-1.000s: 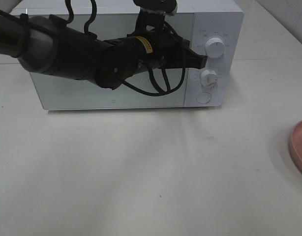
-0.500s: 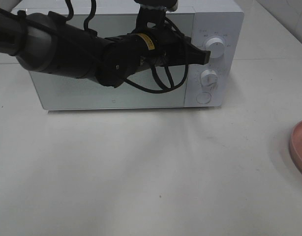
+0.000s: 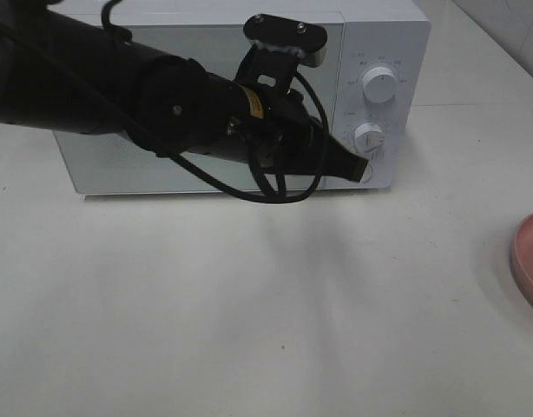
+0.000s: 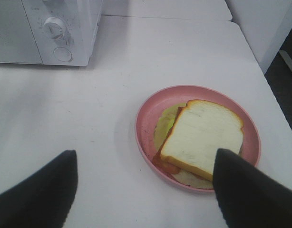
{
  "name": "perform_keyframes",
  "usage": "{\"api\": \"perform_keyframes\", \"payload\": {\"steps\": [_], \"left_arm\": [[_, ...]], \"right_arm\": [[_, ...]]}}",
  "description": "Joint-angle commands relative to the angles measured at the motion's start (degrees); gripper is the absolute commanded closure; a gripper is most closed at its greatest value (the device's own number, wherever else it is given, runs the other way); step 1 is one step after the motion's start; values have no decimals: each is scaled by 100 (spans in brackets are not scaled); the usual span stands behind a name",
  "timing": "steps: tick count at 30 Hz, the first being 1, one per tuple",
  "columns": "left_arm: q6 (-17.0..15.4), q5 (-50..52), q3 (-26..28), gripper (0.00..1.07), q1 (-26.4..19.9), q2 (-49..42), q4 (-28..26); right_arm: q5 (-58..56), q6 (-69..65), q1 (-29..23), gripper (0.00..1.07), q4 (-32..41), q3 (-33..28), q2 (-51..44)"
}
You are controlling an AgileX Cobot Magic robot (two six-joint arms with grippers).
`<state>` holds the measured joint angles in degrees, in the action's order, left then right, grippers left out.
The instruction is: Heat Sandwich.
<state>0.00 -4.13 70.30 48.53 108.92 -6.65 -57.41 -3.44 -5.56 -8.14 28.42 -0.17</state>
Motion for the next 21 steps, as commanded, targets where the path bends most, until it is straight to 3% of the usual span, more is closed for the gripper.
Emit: {"api": "perform_keyframes", "payload": {"steps": [1,2,4,5,6,8,17,19,21], "left_arm": [[-63,-636,-40,106,6,-201,-17],[-63,-1415,-40,94,6,-355,-6],[-63,-2028,-40,67,6,-521,0],[-132,-2469,-40,30,6,-653,0],[-132,-2469,-40,30,6,-653,0],[-195,-2882,-34,4,6,-785,0],[-229,-4463,-34,9,6,-1249,768],[-567,-4773,-34,9,-138,-1312,1129],[-653,-4847,-34,9,-229,-1352,1169]], "right_arm": [[40,-11,40,32,-23,-17,-166],[40,-11,40,32,-23,-17,-166],[40,-11,40,32,-23,-17,-166],[40,-11,40,32,-23,-17,-166],[40,-11,40,32,-23,-17,-166],[40,-11,40,32,-23,-17,-166],[40,-17,40,32,-23,-17,-166],[40,-17,40,32,-23,-17,-166],[40,-17,40,32,-23,-17,-166]]}}
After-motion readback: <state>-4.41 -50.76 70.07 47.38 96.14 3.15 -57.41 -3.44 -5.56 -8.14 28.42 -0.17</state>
